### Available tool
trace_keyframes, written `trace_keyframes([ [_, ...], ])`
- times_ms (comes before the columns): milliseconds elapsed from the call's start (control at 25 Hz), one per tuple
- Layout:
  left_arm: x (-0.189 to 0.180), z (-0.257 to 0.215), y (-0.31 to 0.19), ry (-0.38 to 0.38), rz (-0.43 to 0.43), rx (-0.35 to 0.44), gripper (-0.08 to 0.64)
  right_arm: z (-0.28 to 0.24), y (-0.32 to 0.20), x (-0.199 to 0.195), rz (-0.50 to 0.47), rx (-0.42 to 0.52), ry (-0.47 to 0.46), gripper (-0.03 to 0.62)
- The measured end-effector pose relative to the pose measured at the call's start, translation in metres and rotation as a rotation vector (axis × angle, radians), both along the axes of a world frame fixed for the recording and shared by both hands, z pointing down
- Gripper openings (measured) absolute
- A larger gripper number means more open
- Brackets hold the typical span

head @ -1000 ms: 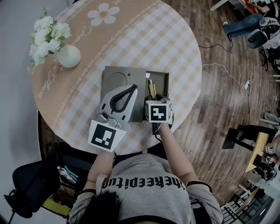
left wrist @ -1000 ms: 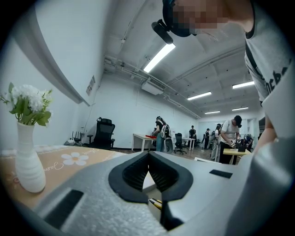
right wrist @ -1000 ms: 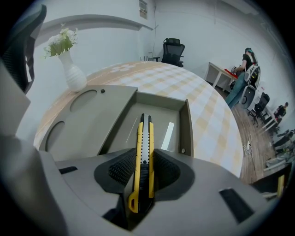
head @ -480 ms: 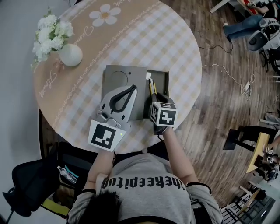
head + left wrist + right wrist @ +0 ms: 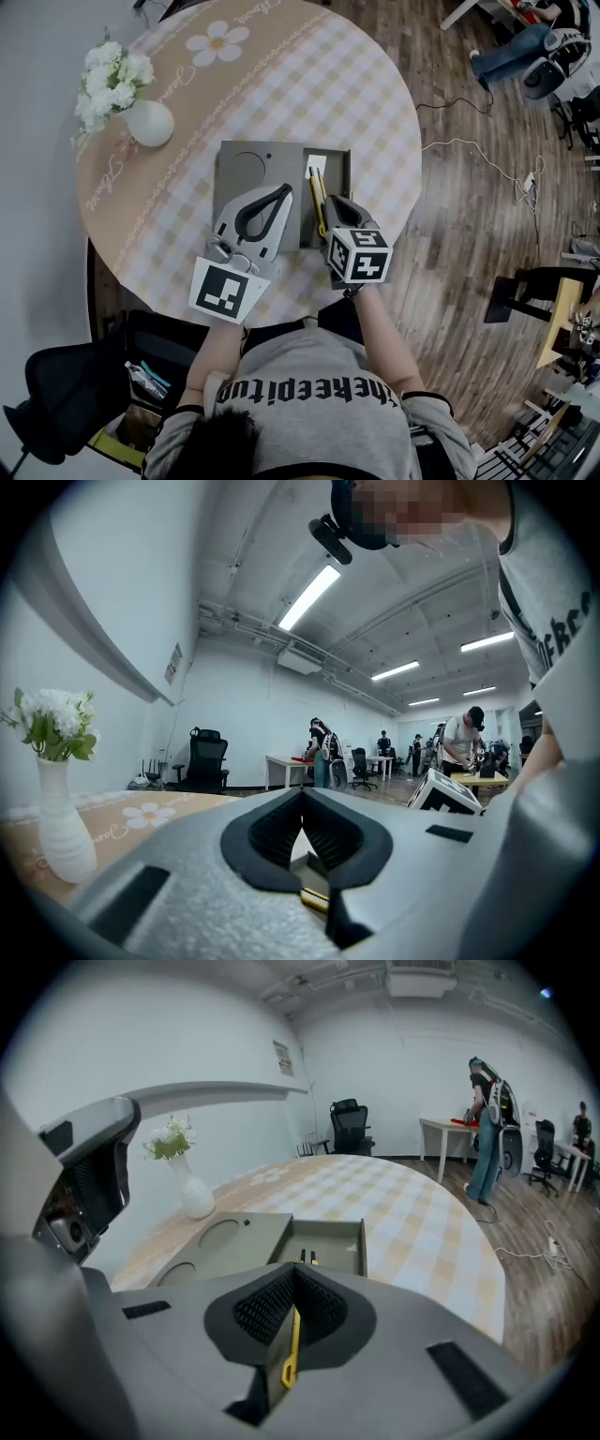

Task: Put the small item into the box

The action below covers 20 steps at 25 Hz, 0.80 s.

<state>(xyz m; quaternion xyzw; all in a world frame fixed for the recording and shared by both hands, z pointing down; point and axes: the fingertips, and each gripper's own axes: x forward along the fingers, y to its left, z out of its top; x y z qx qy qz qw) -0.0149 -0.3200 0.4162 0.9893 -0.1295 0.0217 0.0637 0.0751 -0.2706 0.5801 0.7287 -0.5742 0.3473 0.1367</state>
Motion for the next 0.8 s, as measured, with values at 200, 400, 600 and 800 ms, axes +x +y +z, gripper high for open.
trace_keyframes([
  [200,-0.009,-0.009,-0.009,0.010,-0.028,0.024,0.015,-0.027,-0.013,-0.003,-0.015,0.095,-0.002,0.005],
  [400,-0.013,-0.020,-0.037,0.011,-0.074,0.034,0.015,-0.058,-0.042,-0.008,-0.070,0.195,0.004,0.005],
  [600,0.000,-0.036,-0.031,0.004,-0.141,0.056,0.015,-0.087,-0.039,0.013,-0.132,0.263,0.019,0.005],
  [800,-0.028,-0.039,-0.019,0.013,-0.204,0.113,0.015,-0.097,-0.025,-0.017,-0.222,0.324,0.048,0.005],
])
